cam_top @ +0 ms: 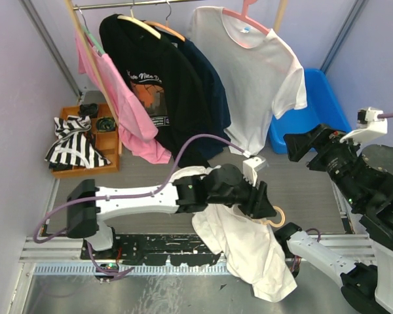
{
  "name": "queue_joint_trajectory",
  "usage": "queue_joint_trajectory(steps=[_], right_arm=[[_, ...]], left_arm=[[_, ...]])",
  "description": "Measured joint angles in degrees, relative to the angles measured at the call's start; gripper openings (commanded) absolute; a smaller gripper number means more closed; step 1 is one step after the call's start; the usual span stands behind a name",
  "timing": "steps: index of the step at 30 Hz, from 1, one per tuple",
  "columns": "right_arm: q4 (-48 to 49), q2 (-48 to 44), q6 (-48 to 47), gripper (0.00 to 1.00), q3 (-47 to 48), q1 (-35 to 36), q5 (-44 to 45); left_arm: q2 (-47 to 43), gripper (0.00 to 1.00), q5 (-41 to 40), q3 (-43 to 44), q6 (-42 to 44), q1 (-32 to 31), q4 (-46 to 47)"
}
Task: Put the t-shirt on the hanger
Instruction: Pick up the hanger at the center of the board.
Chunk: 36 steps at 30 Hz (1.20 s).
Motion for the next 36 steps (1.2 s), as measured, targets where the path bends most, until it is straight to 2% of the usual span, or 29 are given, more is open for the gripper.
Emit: queue_joint_trajectory(steps=[8, 15, 24, 36], right_arm=[[-1.62, -0.11, 0.81, 0.9, 4.79, 0.0, 2.27], [-2.21, -1.07, 0.79, 0.9, 5.33, 0.0, 2.75], [-2.47, -1.88, 0.74, 0.9, 5.38, 0.2, 2.86], [-2.51, -3.1, 0.74, 0.9, 5.27, 1.01, 2.82]], left_arm=[[10.4, 0.49, 1.33, 8.96, -4.87, -3.32, 2.27], [12.13, 0.48, -2.25, 13.92, -5.01, -4.81, -2.82], [14.49, 0.49, -8.02, 14.6, -4.76, -7.02, -8.9], [20.28, 0.5, -11.04, 18.01, -3.34, -7.08, -10.93]])
